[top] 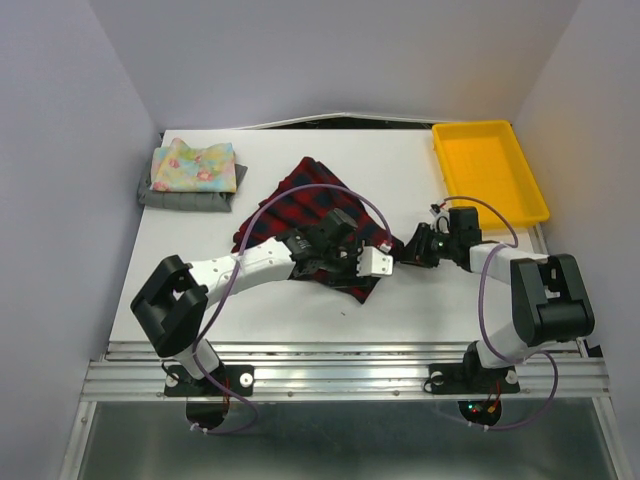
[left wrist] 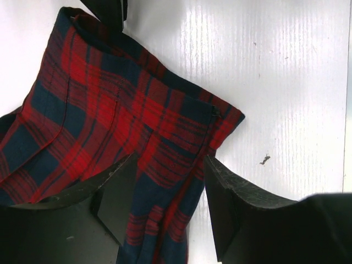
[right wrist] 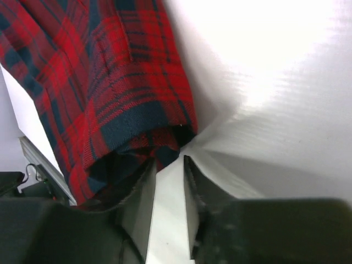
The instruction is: Fold and stack the skirts
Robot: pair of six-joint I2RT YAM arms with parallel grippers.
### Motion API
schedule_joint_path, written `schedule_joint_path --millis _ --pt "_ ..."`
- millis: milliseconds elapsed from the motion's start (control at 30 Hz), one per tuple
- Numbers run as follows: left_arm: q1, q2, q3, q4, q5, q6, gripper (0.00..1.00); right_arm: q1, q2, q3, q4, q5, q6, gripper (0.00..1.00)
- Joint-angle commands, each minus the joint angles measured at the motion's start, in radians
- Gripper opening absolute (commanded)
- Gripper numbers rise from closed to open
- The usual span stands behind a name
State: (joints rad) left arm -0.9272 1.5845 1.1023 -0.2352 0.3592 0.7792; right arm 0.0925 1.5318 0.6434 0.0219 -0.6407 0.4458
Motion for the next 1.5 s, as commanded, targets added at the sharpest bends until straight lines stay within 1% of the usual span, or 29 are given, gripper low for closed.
schedule_joint_path --millis 0,100,267,467,567,767,800,1033,1200,1300,1400,1433,1467 --pt "0.001 -0.02 0.05 0.002 -0.003 0.017 0.63 -0.002 0.01 -0.011 0.141 -0.008 0.08 0.38" --pt "0.001 -0.006 0.06 0.002 -0.005 0.015 0.63 -0.002 0.027 -0.022 0.171 0.012 0.09 0.5" --pt "0.001 0.014 0.073 -0.003 -0.005 0.025 0.63 -0.002 0.019 -0.014 0.159 0.111 0.079 0.52" --pt "0.001 0.035 0.082 -0.006 0.001 0.04 0.62 -0.002 0.08 -0.001 0.165 0.121 -0.025 0.52" --pt "0.001 0.057 0.1 -0.018 0.017 0.04 0.62 -0.002 0.096 -0.017 0.205 0.095 -0.047 0.5" --pt "0.001 0.117 0.142 -0.026 0.018 0.032 0.63 -0.002 0.145 -0.054 0.32 0.055 0.002 0.46" --pt "0.001 0.124 0.143 -0.027 0.017 0.043 0.62 -0.002 0.16 -0.059 0.331 0.05 0.008 0.44" --pt "-0.001 0.19 0.182 -0.139 0.06 0.129 0.62 -0.002 0.224 -0.037 0.34 0.059 0.05 0.34" --pt "-0.001 0.215 0.171 -0.144 0.055 0.135 0.62 -0.002 0.263 -0.019 0.34 0.05 0.067 0.27" --pt "-0.001 0.227 0.156 -0.115 0.032 0.137 0.59 -0.002 0.277 -0.013 0.339 0.046 0.077 0.24" --pt "0.001 0.242 0.159 -0.092 0.021 0.126 0.43 -0.002 0.289 -0.008 0.339 0.038 0.08 0.17" --pt "0.001 0.239 0.166 -0.092 0.021 0.12 0.35 -0.002 0.291 -0.008 0.34 0.036 0.08 0.15" --pt "0.002 0.232 0.171 -0.095 0.027 0.112 0.31 -0.002 0.292 -0.007 0.34 0.035 0.083 0.13"
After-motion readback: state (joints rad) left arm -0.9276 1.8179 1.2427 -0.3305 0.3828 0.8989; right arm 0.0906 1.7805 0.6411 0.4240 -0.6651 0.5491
